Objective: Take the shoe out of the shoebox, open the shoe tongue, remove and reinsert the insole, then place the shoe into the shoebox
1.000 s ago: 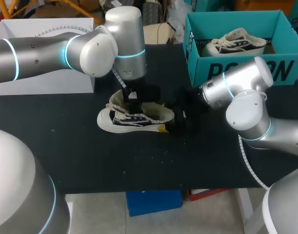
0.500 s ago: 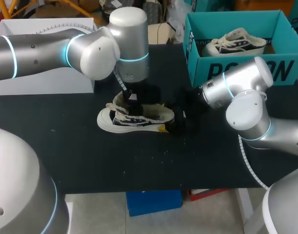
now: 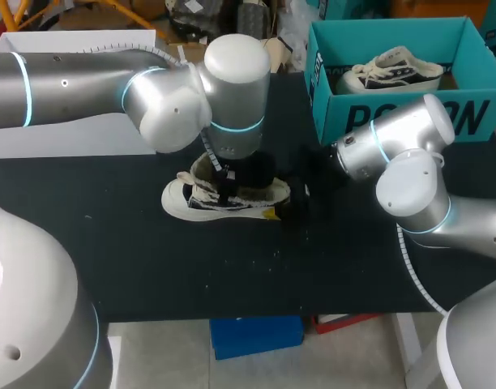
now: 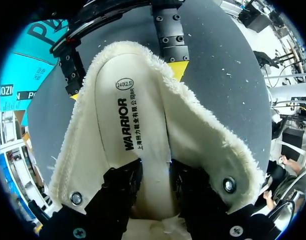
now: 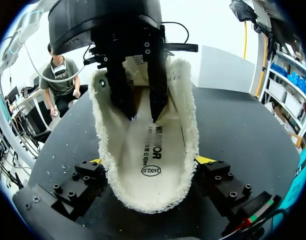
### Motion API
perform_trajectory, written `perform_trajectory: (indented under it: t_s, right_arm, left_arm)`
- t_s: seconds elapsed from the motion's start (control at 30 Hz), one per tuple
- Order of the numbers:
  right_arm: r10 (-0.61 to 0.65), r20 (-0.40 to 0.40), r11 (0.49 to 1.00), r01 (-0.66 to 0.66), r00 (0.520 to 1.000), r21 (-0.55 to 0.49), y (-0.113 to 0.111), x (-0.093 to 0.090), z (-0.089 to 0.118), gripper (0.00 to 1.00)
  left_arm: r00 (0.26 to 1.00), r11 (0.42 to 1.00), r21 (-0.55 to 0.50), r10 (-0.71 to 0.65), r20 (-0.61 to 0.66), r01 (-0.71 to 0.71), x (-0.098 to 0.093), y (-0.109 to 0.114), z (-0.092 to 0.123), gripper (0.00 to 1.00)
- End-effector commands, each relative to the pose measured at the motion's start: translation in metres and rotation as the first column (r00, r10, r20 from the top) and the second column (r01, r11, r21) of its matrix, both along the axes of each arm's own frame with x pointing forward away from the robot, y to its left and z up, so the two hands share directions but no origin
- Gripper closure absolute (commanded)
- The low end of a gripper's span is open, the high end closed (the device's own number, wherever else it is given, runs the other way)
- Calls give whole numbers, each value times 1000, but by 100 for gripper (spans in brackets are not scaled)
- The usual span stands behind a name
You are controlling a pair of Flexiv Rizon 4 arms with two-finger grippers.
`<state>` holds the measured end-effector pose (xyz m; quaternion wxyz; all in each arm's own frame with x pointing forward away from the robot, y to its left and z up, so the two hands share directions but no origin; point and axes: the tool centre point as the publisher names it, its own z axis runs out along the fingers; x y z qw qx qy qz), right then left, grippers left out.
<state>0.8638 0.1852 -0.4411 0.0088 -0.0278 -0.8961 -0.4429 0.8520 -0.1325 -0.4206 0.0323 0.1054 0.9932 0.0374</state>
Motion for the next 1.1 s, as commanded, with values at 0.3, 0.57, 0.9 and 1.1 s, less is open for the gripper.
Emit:
perform_trajectory:
  t_s: [0.3,0.57,0.9,1.1]
  right_arm:
    - [-2,0,1000,2,1000,0,0,0,-3,100]
    - [-2,0,1000,2,1000,0,0,0,-3,100]
    - [-2,0,1000,2,1000,0,0,0,-3,100]
    - [-2,0,1000,2,1000,0,0,0,-3,100]
  left_arm:
    - [981,998,5,-57,184,57,2,4,-27,64]
    - [971,997,15,-82,227,80,19,4,-56,62]
    - [938,997,-12,-65,340,74,55,7,-57,61]
    - [932,998,-45,-33,361,53,71,10,-55,61]
